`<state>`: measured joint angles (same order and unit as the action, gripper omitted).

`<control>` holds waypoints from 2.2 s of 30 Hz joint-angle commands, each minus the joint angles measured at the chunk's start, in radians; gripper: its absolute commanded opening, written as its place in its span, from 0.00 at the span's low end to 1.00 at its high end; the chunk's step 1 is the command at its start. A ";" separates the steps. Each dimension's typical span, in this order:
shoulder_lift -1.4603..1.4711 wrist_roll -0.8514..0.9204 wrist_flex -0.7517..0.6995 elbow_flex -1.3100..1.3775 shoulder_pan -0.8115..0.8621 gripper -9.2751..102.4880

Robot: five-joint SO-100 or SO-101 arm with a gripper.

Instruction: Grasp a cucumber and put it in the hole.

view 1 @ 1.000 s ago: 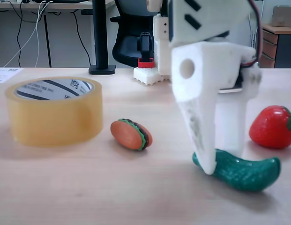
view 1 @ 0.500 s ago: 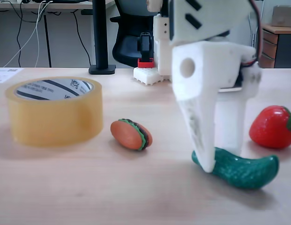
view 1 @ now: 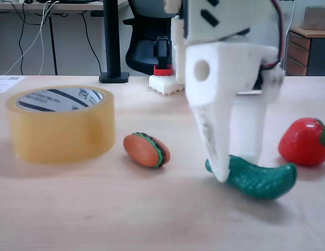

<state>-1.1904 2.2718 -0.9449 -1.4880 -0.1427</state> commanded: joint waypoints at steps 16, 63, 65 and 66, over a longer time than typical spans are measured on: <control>-0.391 -0.009 -0.071 0.055 0.129 0.16; -0.558 -0.018 -0.356 -0.035 0.698 0.14; -0.566 -0.018 -0.356 -0.044 0.698 0.14; -0.568 -0.018 -0.356 -0.044 0.698 0.14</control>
<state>-1.6521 2.2596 -1.2901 -1.5432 0.5476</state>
